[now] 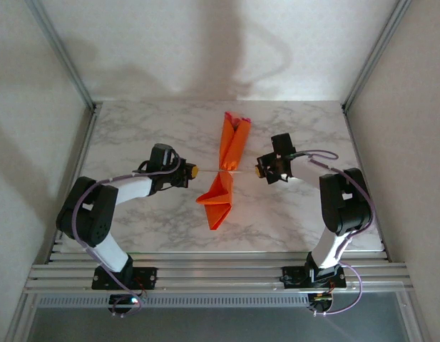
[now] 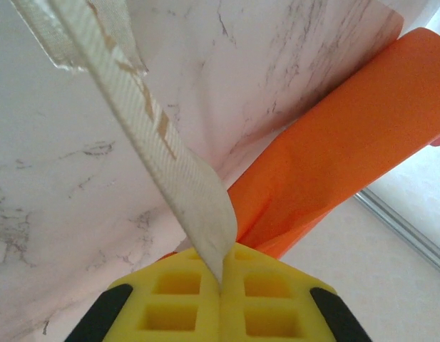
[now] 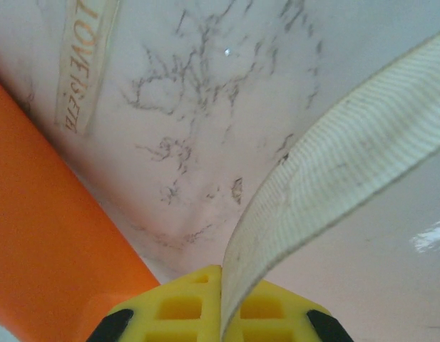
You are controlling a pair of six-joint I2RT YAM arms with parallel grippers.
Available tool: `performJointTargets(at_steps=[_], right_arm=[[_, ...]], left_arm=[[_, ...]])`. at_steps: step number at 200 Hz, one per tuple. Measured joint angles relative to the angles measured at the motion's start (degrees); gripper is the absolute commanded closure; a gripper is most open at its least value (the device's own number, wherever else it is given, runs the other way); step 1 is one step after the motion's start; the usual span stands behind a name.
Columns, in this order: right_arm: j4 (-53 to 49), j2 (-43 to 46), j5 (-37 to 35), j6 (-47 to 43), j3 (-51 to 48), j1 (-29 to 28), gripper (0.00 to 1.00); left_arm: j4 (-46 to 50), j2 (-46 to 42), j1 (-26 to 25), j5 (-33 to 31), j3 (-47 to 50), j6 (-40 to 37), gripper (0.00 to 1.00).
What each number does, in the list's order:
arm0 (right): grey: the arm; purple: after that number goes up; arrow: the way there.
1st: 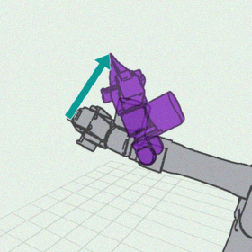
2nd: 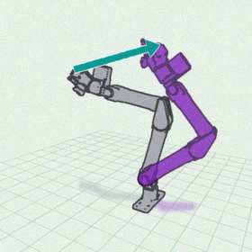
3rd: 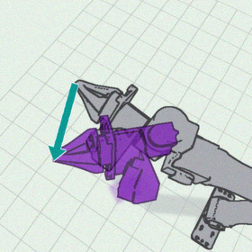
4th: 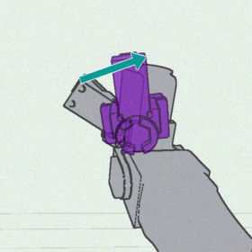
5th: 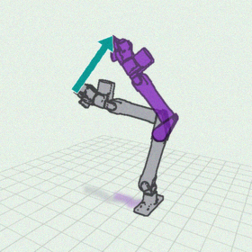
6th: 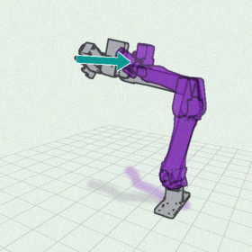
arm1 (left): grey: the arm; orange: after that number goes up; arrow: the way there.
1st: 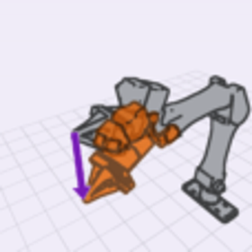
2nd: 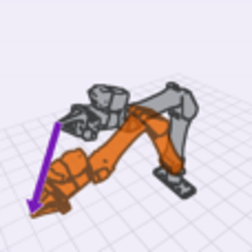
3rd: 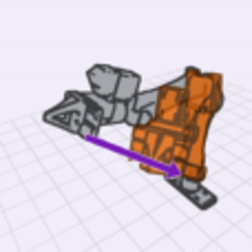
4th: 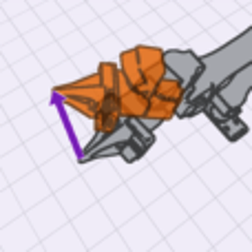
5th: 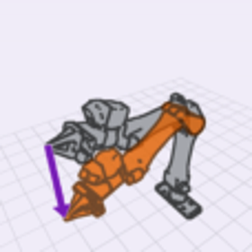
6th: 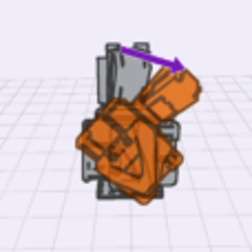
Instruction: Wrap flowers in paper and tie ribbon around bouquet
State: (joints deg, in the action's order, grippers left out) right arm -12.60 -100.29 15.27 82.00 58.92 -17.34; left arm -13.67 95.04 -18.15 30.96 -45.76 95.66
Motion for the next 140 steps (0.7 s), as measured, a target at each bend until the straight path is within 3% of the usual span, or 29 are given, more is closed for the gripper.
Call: performJointTargets(at_steps=[75,83,89,101,123,140], right_arm=[[-1.29,2.36,0.83,-3.30,-0.50,2.14,1.00],[-2.12,2.36,0.52,-4.04,-0.26,2.14,1.00],[-3.26,2.25,0.15,-4.70,0.20,2.14,1.00],[-6.38,1.55,-1.22,-6.36,1.90,2.67,0.82],[-11.04,-0.07,-2.91,-9.60,5.14,4.07,0.62],[-14.05,0.15,-3.96,-12.17,6.21,4.48,0.56]], left_arm=[[0.17,-0.37,-0.52,1.66,0.44,-1.55,1.00],[0.28,-0.02,-0.85,1.64,0.42,-1.79,0.78],[0.46,0.22,-1.09,1.49,0.39,-2.27,0.69],[2.05,0.28,-0.94,0.46,0.35,-2.95,0.56],[7.65,0.22,-0.33,-0.92,-1.53,-5.77,0.46],[14.16,-1.36,0.44,-2.08,-4.50,-9.35,0.43]])
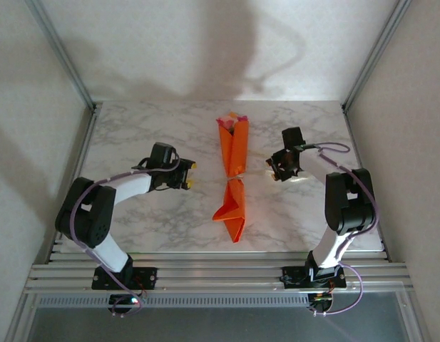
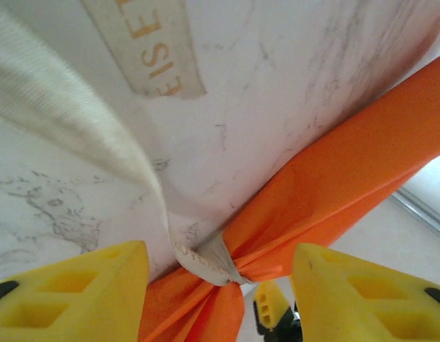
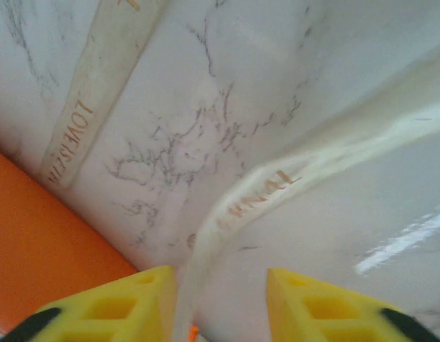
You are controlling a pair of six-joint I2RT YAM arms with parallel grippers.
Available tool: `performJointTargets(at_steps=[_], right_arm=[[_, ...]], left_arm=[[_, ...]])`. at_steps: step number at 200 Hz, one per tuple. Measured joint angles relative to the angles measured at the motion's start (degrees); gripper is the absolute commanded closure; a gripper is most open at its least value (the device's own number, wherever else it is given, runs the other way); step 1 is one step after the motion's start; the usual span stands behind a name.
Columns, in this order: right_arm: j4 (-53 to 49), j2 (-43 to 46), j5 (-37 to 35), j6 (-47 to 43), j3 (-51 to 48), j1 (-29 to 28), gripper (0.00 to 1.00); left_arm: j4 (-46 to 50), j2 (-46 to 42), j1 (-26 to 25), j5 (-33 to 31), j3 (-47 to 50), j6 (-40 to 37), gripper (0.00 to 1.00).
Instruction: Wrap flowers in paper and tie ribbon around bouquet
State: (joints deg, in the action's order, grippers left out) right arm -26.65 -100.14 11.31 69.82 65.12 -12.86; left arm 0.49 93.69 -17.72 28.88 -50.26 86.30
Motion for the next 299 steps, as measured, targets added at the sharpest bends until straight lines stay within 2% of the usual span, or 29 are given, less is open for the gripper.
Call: performJointTargets(at_steps=[40,70,83,129,176,201,231,299], right_arm=[[-6.91,2.60,-2.97,-6.43,2.43,-0.02,0.54],[-8.72,4.72,-3.89,-9.57,3.15,-0.04,0.54],[-9.35,5.14,-4.31,-10.60,3.17,-0.15,0.54],[-11.02,5.40,-5.90,-13.57,3.17,-0.15,0.55],[-11.34,6.51,-6.73,-14.21,3.17,-0.20,0.55],[-11.34,6.67,-6.82,-14.38,3.15,-0.35,0.55],[-11.34,6.67,-6.84,-14.60,3.15,-0.55,0.55],[-11.32,6.67,-6.80,-14.82,3.08,-1.84,0.56]], left_arm=[[14.47,-7.58,6.43,-4.26,-5.27,-10.32,0.39],[21.35,-7.43,10.34,-6.54,-5.99,-16.48,0.41],[23.10,-6.03,9.40,-6.86,-5.99,-17.70,0.42],[27.89,2.86,0.94,-9.29,-9.11,-21.38,0.46],[34.99,9.51,-1.73,-19.32,-16.87,-28.72,0.46],[37.07,12.66,-2.64,-21.97,-19.96,-31.87,0.45],[36.46,13.35,-2.89,-21.97,-18.71,-30.49,0.44],[32.46,13.33,-2.49,-19.63,-18.64,-16.17,0.45]])
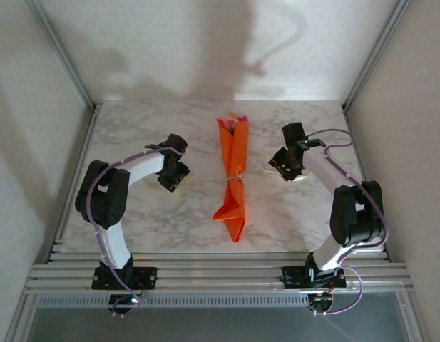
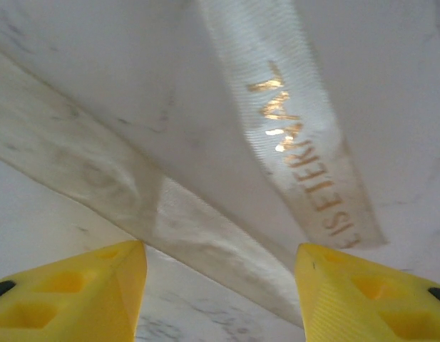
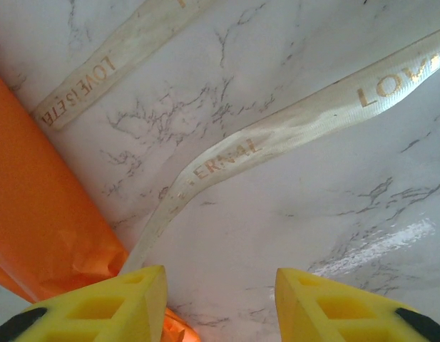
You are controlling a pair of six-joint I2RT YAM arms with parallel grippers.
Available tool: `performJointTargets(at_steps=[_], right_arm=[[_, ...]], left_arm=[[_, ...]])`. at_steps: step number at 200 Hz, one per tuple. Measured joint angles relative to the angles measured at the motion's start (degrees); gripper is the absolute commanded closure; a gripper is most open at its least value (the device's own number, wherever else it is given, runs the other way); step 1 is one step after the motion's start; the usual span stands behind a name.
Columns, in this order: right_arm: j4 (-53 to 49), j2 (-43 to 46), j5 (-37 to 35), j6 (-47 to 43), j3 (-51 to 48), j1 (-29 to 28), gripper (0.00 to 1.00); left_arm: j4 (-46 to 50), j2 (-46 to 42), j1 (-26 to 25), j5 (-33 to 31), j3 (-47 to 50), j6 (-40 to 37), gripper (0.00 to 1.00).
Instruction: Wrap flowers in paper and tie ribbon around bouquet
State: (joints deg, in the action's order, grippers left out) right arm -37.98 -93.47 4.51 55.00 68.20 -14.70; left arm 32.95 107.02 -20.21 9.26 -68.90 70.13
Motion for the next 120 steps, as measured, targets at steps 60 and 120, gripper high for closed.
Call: performJointTargets(at_steps=[60,120], right_arm=[[0.02,0.70,-0.02,-0.02,-1.55,-0.15,0.57],[0.02,1.33,-0.04,-0.02,-2.01,-0.20,0.57]], left_arm=[[0.98,1.55,-0.07,1.62,-0.74,6.93,0.70],[3.85,2.21,0.15,1.62,-1.38,8.13,0.89]])
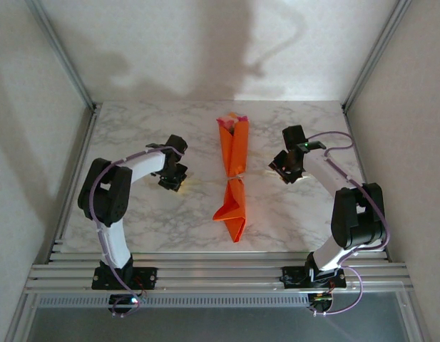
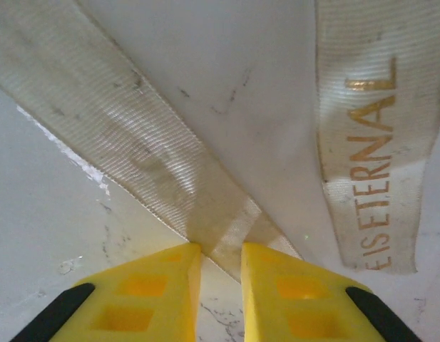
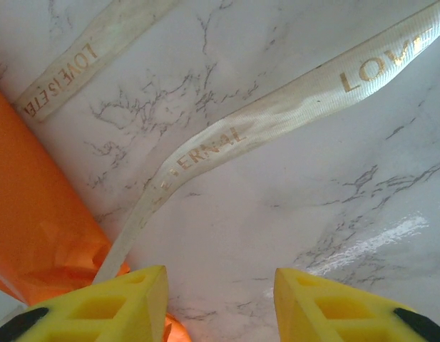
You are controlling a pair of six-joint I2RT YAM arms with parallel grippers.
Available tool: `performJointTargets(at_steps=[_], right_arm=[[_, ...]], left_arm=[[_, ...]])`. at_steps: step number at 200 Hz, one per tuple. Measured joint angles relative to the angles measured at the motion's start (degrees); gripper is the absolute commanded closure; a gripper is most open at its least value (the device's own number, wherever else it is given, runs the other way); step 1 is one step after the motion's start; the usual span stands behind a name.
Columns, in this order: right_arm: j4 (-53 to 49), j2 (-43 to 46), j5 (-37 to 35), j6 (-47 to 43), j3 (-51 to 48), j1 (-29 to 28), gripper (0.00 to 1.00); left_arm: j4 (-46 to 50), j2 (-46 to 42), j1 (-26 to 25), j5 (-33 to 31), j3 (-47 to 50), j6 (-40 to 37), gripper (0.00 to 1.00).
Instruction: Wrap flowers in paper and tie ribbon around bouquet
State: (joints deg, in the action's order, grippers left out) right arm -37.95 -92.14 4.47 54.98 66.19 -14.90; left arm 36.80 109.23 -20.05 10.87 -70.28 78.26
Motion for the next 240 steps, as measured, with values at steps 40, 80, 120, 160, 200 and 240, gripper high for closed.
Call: performJointTargets(at_steps=[40,80,120,160,200,240], right_arm=[[0.00,0.31,0.00,-0.24,0.00,0.00,0.57],[0.02,0.90,0.00,-0.39,0.00,-0.02,0.57],[0.04,0.87,0.00,-0.42,0.00,-0.52,0.58],[0.00,0.87,0.00,-1.11,0.00,-0.79,0.58],[-0.02,0.87,0.00,-1.73,0.00,-0.79,0.58],[-0.02,0.87,0.00,-1.88,0.00,-0.79,0.58]], left_arm=[[0.07,0.07,-0.42,-0.24,-1.33,0.61,0.68],[3.28,-3.17,-1.18,-1.49,-2.73,7.63,0.49],[6.29,0.72,-0.33,2.08,-4.83,15.02,0.51],[6.25,3.19,1.27,4.33,-5.60,21.11,0.51],[6.29,3.74,3.37,3.52,-8.24,24.20,0.50],[6.34,3.76,3.72,3.50,-8.26,25.35,0.54]])
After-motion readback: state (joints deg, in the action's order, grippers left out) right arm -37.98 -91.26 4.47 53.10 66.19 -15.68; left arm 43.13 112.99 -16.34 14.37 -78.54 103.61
